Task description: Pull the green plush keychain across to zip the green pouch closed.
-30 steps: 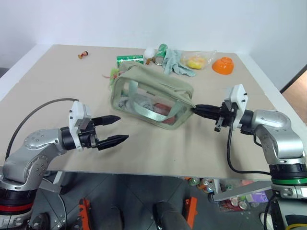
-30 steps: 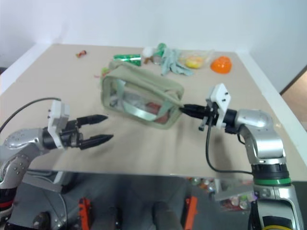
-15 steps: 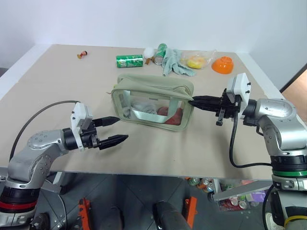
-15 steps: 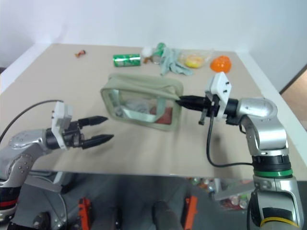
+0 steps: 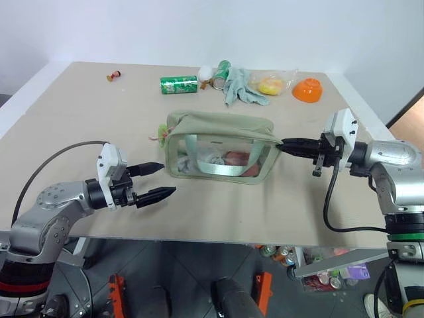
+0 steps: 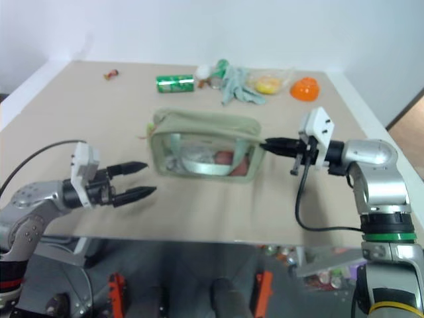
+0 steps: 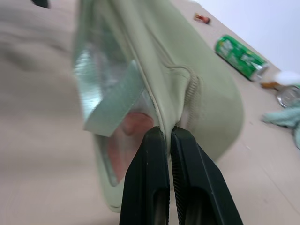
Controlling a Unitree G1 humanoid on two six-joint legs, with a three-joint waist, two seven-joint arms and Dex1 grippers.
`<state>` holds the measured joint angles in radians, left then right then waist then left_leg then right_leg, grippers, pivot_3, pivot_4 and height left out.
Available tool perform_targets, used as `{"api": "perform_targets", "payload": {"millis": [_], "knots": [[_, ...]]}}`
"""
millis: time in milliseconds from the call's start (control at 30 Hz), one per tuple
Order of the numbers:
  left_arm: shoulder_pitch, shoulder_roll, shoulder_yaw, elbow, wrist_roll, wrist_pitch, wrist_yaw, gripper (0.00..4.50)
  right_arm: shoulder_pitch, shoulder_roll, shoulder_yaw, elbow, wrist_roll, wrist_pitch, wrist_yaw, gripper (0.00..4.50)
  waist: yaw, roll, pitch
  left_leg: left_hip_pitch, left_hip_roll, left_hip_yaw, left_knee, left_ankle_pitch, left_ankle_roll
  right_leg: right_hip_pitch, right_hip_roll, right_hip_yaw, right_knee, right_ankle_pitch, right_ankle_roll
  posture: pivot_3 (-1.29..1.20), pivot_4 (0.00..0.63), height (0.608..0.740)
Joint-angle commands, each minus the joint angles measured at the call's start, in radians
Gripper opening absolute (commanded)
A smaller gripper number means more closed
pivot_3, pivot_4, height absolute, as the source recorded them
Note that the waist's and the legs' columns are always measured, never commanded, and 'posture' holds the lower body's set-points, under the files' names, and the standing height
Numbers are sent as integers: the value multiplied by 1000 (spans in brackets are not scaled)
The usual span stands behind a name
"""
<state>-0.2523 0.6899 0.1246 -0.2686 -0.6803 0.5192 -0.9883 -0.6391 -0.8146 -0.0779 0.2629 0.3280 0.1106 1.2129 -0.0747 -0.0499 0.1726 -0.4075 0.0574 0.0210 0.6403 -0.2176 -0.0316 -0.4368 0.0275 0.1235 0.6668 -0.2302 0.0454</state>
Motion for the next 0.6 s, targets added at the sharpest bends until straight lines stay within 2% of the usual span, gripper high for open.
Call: {"api": "perform_targets", "payload": {"millis": [33, 500, 600], "knots": [[-10, 13, 28, -22, 1, -14, 1, 4135, -24, -27, -35, 23, -10, -26, -12, 22, 0, 0, 0, 0, 0, 0, 0, 0, 0, 0, 0, 0, 0, 0, 0, 0, 150, 740], [-42, -2, 21, 8, 14, -20, 2, 4135, 106, -11, -50, -239, 104, 192, -55, 22, -4, 0, 0, 2, 1, 0, 0, 0, 0, 0, 1, 0, 1, 1, -1, 0, 150, 740], [-49, -7, 16, 9, 16, -18, 5, 4135, 114, -12, -54, -259, 112, 216, -63, 1016, -4, 1, 0, 2, 1, 0, 0, 0, 1, 1, 2, 0, 2, 1, -1, 0, 150, 740]]}}
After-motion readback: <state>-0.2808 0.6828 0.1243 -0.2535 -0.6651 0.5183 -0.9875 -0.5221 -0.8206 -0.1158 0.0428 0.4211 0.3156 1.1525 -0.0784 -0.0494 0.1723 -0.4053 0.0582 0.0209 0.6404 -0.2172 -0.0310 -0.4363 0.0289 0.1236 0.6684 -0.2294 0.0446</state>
